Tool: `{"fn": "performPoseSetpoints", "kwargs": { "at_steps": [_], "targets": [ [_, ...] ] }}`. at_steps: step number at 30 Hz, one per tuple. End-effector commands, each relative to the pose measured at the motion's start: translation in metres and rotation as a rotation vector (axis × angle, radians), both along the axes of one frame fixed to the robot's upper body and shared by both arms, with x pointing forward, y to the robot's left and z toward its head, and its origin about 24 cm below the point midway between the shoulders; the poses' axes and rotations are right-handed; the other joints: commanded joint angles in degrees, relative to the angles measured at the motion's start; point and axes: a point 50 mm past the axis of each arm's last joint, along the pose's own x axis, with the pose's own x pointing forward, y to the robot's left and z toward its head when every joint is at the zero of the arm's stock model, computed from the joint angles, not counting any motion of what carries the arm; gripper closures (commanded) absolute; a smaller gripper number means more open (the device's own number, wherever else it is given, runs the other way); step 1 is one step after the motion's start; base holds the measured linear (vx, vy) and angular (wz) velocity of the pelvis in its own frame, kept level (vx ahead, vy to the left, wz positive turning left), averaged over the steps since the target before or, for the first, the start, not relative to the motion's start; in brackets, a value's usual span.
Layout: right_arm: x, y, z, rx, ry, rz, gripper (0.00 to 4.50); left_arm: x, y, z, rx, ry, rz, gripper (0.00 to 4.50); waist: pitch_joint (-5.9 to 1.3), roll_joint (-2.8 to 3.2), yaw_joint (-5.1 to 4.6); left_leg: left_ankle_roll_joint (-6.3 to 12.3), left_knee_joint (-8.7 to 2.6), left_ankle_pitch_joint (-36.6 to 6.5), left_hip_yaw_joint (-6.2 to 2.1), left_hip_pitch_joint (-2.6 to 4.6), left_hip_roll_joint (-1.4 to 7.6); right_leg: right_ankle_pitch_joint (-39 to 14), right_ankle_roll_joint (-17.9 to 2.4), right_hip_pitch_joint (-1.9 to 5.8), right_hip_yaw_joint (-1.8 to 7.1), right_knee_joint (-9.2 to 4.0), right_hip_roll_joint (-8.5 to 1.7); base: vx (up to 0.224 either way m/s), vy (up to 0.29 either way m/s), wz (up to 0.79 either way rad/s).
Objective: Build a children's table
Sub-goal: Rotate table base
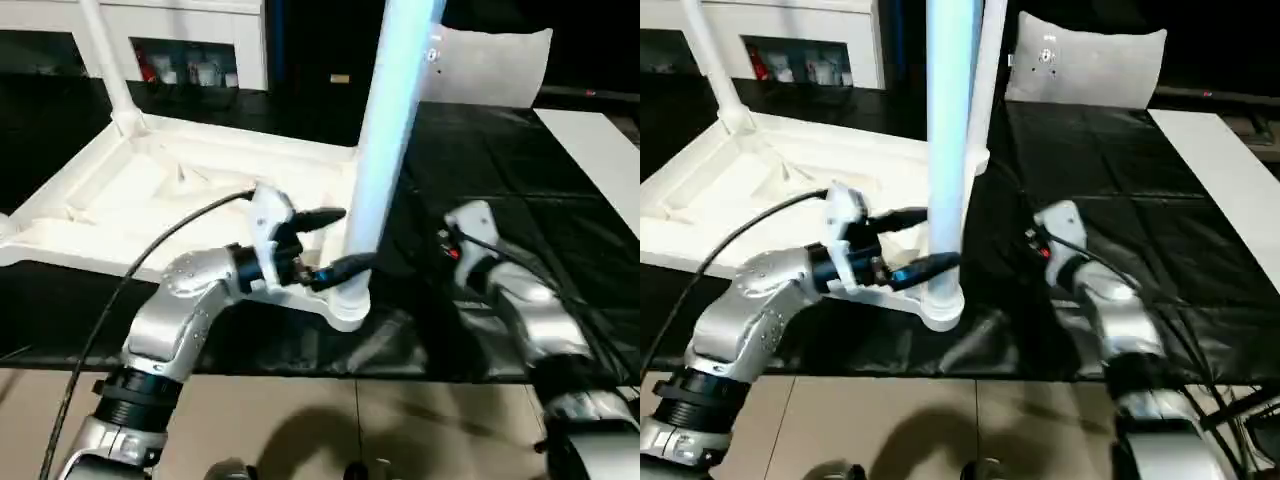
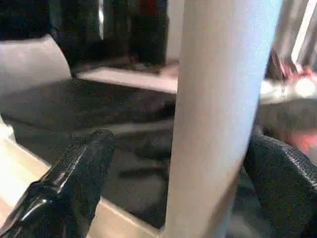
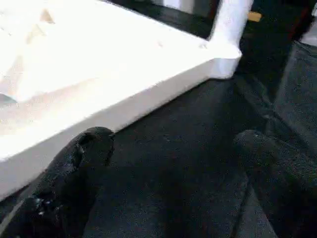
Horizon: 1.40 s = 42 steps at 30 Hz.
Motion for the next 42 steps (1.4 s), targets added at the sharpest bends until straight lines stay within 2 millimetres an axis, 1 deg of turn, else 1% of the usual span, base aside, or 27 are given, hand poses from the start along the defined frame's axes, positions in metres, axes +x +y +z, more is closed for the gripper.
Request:
{"fn": "performPoseSetpoints", "kwargs": {
  "at_steps": [1, 2, 3, 5, 7, 8, 9, 11, 12, 13, 15, 16, 19, 20, 21, 23, 24, 25, 29, 30, 31, 34, 36, 38, 39, 40, 42],
  "targets": [
    [-0.006, -0.002, 0.007, 0.009, -0.005, 0.062, 0.00, 0.004, 0.012, -0.010, 0.113, 0.033, 0.012, 0.05, -3.82, 0.53, 0.34, 1.45, -4.31, -16.9, -0.52, 0.63, 1.69, -23.3, -7.9, 2.94, 2.61, -5.33, -3.50, 0.000, 0.000, 0.00],
    [-0.008, -0.001, 0.008, 0.007, -0.007, 0.077, 0.00, 0.005, 0.014, -0.012, 0.140, 0.038, 0.013, 0.05, -3.82, 0.53, 0.34, 1.45, -4.31, -16.9, -0.52, 0.63, 1.69, -23.3, -7.9, 2.94, 2.61, -5.33, -3.50, 0.000, 0.000, 0.00],
    [-0.013, -0.001, 0.009, -0.012, -0.014, 0.123, 0.00, 0.006, 0.018, -0.017, 0.182, 0.080, 0.001, 0.05, -3.92, 0.61, 0.54, 1.36, -4.38, -17.1, -0.58, 0.75, 1.80, -24.4, -6.8, 2.88, 2.61, -5.37, -3.47, 0.000, 0.000, 0.00],
    [-0.021, 0.000, 0.009, -0.035, -0.017, 0.179, 0.00, 0.006, 0.022, -0.021, 0.225, 0.127, -0.021, 0.05, -3.87, 0.65, 0.52, 1.00, -4.40, -17.1, -0.68, 0.64, 1.75, -25.3, -6.7, 2.86, 2.56, -5.35, -3.59, 0.000, 0.000, 0.00],
    [-0.029, -0.002, 0.011, -0.035, 0.001, 0.238, 0.00, 0.008, 0.028, -0.022, 0.272, 0.080, -0.043, 0.05, -3.71, 0.66, 0.63, 1.16, -4.44, -17.3, -0.76, 0.66, 1.73, -25.8, -7.0, 2.76, 2.52, -5.64, -3.53, 0.000, 0.000, 0.00],
    [-0.032, -0.002, 0.013, -0.044, -0.003, 0.256, 0.00, 0.010, 0.030, -0.023, 0.289, 0.054, -0.055, 0.05, -3.79, 0.73, 0.97, 1.55, -4.50, -17.2, -0.85, 0.71, 1.82, -25.5, -6.2, 2.79, 2.62, -5.78, -3.55, 0.000, 0.000, 0.00],
    [-0.034, -0.003, 0.014, -0.051, -0.005, 0.265, 0.00, 0.010, 0.031, -0.023, 0.299, 0.039, -0.063, 0.05, -3.94, 0.68, 0.88, 1.49, -4.60, -16.6, -0.89, 0.48, 1.89, -23.4, -6.9, 2.94, 2.63, -5.47, -3.61, 0.000, 0.000, 0.00],
    [-0.040, -0.003, 0.014, -0.063, 0.008, 0.301, 0.00, 0.011, 0.037, -0.028, 0.363, 0.052, -0.089, 0.05, -4.12, 0.62, 0.93, 1.26, -4.51, -16.3, -0.83, 0.59, 1.99, -21.7, -7.8, 3.04, 2.63, -5.18, -3.74, 0.000, 0.000, 0.00],
    [-0.043, -0.004, 0.014, -0.054, 0.044, 0.322, 0.00, 0.011, 0.039, -0.029, 0.397, 0.051, -0.107, 0.05, -4.10, 0.65, 1.17, 1.65, -4.53, -16.0, -0.81, 0.74, 2.00, -21.1, -7.8, 3.01, 2.71, -5.13, -3.61, 0.000, 0.000, 0.00],
    [-0.047, -0.003, 0.015, -0.037, 0.075, 0.355, 0.00, 0.011, 0.040, -0.029, 0.410, 0.052, -0.124, 0.05, -4.02, 0.46, 1.00, 1.73, -4.59, -15.8, -0.82, 0.52, 2.03, -20.7, -8.1, 3.11, 2.76, -5.06, -3.68, 0.000, 0.000, 0.00],
    [-0.052, -0.003, 0.016, -0.037, 0.108, 0.399, 0.00, 0.012, 0.041, -0.028, 0.411, 0.056, -0.150, 0.40, -3.85, 0.61, 1.15, 1.68, -4.55, -15.9, -0.78, 0.50, 2.10, -21.3, -8.6, 3.05, 2.77, -5.08, -3.95, 0.000, 0.000, 0.00],
    [-0.055, -0.002, 0.016, -0.046, 0.113, 0.433, 0.00, 0.013, 0.041, -0.028, 0.412, 0.062, -0.165, 0.40, -3.83, 0.54, 1.15, 1.69, -4.54, -16.1, -0.72, 0.56, 2.01, -22.0, -8.6, 3.01, 2.71, -5.30, -3.90, 0.000, 0.000, 0.00],
    [-0.065, 0.001, 0.016, -0.048, 0.148, 0.533, 0.00, 0.014, 0.043, -0.029, 0.435, 0.074, -0.201, 0.60, -3.86, 0.64, 1.46, 1.45, -4.51, -16.8, -0.76, 0.61, 2.01, -24.3, -8.0, 3.04, 2.70, -5.53, -4.07, 0.000, 0.000, 0.00],
    [-0.067, 0.001, 0.017, -0.042, 0.153, 0.540, 0.00, 0.015, 0.043, -0.030, 0.444, 0.074, -0.203, 0.82, -3.91, 0.61, 1.65, 1.55, -4.47, -16.9, -0.75, 0.73, 2.02, -24.6, -7.7, 3.06, 2.70, -5.66, -4.07, 0.000, 0.000, 0.00],
    [-0.070, 0.000, 0.019, -0.029, 0.165, 0.554, 0.00, 0.015, 0.043, -0.032, 0.475, 0.087, -0.235, 0.82, -3.86, 0.39, 1.88, 1.66, -4.49, -16.9, -0.82, 0.73, 2.09, -25.8, -7.3, 2.97, 2.68, -5.75, -4.13, 0.000, 0.000, 0.00],
    [-0.070, 0.000, 0.020, -0.030, 0.165, 0.553, 0.00, 0.015, 0.043, -0.032, 0.481, 0.098, -0.254, 0.92, -3.89, 0.40, 1.98, 1.40, -4.55, -16.5, -0.85, 0.76, 2.13, -26.6, -7.0, 2.91, 2.69, -5.76, -4.27, 0.000, 0.000, 0.00],
    [-0.070, -0.001, 0.020, -0.032, 0.166, 0.549, 0.00, 0.014, 0.042, -0.032, 0.492, 0.112, -0.277, 1.18, -3.75, -0.01, 1.99, 1.38, -4.52, -16.5, -0.83, 0.78, 2.10, -27.4, -6.8, 2.76, 2.69, -5.79, -4.28, 0.000, 0.000, 0.00],
    [-0.069, -0.001, 0.020, -0.037, 0.168, 0.547, 0.00, 0.014, 0.042, -0.032, 0.505, 0.116, -0.295, 1.24, -3.82, 0.11, 2.10, 1.33, -4.47, -16.4, -0.81, 0.87, 2.12, -27.7, -6.8, 2.73, 2.72, -5.83, -4.37, 0.000, 0.000, 0.00],
    [-0.070, 0.001, 0.021, -0.037, 0.170, 0.552, 0.00, 0.022, 0.036, -0.034, 0.535, 0.072, -0.273, 1.44, -4.08, 0.16, 2.35, 1.16, -4.40, -15.4, -0.79, 0.73, 2.15, -26.0, -7.1, 2.87, 2.67, -5.63, -4.36, 0.000, 0.000, 0.00],
    [-0.070, 0.002, 0.021, -0.033, 0.170, 0.552, 0.00, 0.024, 0.036, -0.034, 0.536, 0.065, -0.265, 1.67, -4.23, 0.18, 2.61, 1.29, -4.27, -15.0, -0.77, 0.85, 2.09, -24.8, -7.0, 2.93, 2.63, -5.60, -4.35, 0.000, 0.000, 0.00],
    [-0.071, 0.002, 0.022, -0.027, 0.168, 0.554, 0.00, 0.028, 0.033, -0.035, 0.546, 0.068, -0.261, 1.72, -4.07, 0.20, 2.63, 1.47, -4.34, -14.6, -0.72, 0.63, 2.02, -24.2, -7.0, 2.96, 2.61, -5.66, -4.21, 0.000, 0.000, 0.00],
    [-0.071, 0.003, 0.021, -0.038, 0.166, 0.556, 0.00, 0.032, 0.031, -0.036, 0.569, 0.068, -0.253, 1.93, -4.15, 0.08, 2.82, 1.35, -4.35, -14.5, -0.82, 0.60, 2.09, -23.8, -7.1, 3.10, 2.58, -5.50, -4.40, 0.000, 0.000, 0.00],
    [-0.073, 0.002, 0.021, -0.035, 0.167, 0.556, 0.00, 0.034, 0.030, -0.036, 0.583, 0.061, -0.252, 2.15, -4.36, 0.32, 2.91, 1.25, -4.25, -14.2, -0.78, 0.56, 2.05, -23.0, -7.4, 3.21, 2.61, -5.51, -4.41, 0.000, 0.000, 0.00],
    [-0.075, 0.001, 0.021, -0.028, 0.168, 0.555, 0.00, 0.038, 0.028, -0.034, 0.590, 0.058, -0.258, 2.28, -4.38, 0.21, 2.97, 1.33, -4.19, -13.9, -0.75, 0.52, 1.98, -22.3, -7.5, 3.32, 2.57, -5.47, -4.40, 0.000, 0.000, 0.00],
    [-0.075, 0.000, 0.021, -0.027, 0.167, 0.553, 0.00, 0.040, 0.027, -0.034, 0.596, 0.058, -0.265, 2.40, -4.32, 0.50, 3.06, 1.43, -4.18, -14.0, -0.76, 0.52, 1.93, -22.3, -7.6, 3.27, 2.53, -5.54, -4.36, 0.000, 0.000, 0.00],
    [-0.075, 0.000, 0.021, -0.028, 0.165, 0.554, 0.00, 0.043, 0.026, -0.033, 0.613, 0.061, -0.275, 2.61, -4.48, 0.47, 3.10, 1.37, -4.13, -13.9, -0.75, 0.59, 1.92, -21.8, -7.7, 3.33, 2.51, -5.48, -4.31, 0.000, 0.000, 0.00],
    [-0.075, 0.001, 0.021, -0.029, 0.162, 0.558, 0.00, 0.045, 0.026, -0.034, 0.640, 0.067, -0.285, 2.61, -4.41, 0.38, 3.20, 1.34, -4.16, -14.4, -0.79, 0.66, 1.89, -23.1, -7.2, 3.39, 2.48, -5.68, -4.39, 0.000, 0.000, 0.00]
  ]
}}
